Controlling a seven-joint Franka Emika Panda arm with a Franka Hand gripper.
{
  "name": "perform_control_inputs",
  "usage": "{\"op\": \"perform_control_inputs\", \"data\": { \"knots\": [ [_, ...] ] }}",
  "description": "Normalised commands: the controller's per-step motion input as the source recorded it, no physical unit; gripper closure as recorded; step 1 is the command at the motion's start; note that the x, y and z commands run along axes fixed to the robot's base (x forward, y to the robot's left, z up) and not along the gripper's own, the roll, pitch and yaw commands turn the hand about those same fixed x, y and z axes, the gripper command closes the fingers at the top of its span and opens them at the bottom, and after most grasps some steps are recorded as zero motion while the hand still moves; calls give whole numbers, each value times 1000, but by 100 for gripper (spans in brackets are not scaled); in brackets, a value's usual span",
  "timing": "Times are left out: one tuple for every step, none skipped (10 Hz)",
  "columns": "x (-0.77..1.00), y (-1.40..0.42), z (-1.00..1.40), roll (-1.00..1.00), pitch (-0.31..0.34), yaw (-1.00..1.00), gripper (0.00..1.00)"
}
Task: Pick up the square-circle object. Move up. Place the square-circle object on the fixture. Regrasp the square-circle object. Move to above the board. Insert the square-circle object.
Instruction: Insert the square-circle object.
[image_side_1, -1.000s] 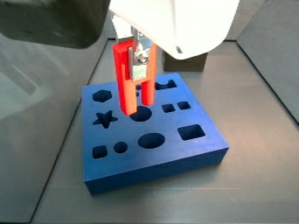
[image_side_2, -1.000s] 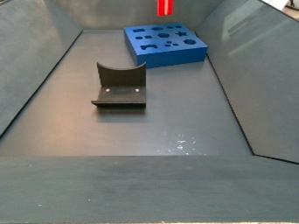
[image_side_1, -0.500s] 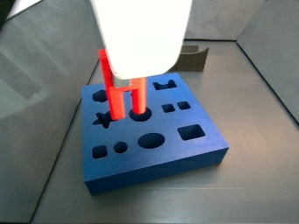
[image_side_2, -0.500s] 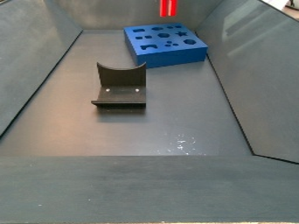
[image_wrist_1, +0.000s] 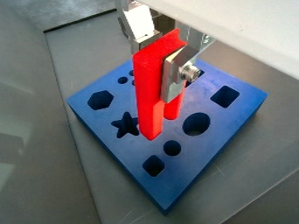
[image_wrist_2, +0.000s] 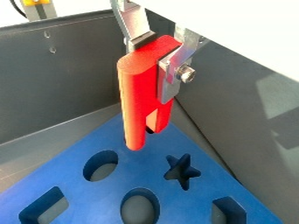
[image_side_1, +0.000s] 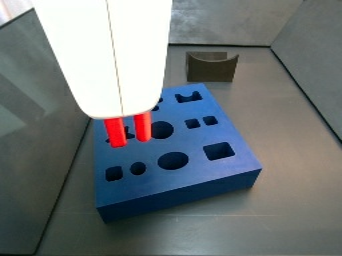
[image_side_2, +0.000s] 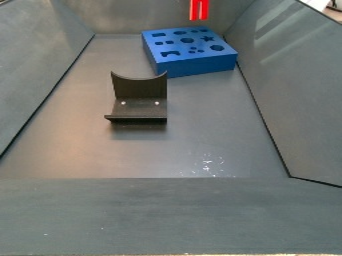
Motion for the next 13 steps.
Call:
{"op": "perform_control_inputs", "data": {
  "knots": [
    [0,-240,-414,117,0,-26,100],
    [-37,-249,-503,99,0,-86,100],
    [0,-169,-357,-7,-17,-29,100],
    [109,-74,-280,-290,-67,-43,100],
    [71,-63,-357,-307,-67,-83,100],
    [34,0,-151,-231,-30,0,100],
    [0,0,-23,-80,0,0,100],
    [0,0,-71,0,0,0,100],
    [-240,0,-223,37,0,0,100],
    [-186,0,-189,0,0,0,100],
    [0,0,0,-50,0,0,100],
    [0,0,0,-13,0,0,100],
    [103,-63,-23,0,0,0,100]
  ]
}}
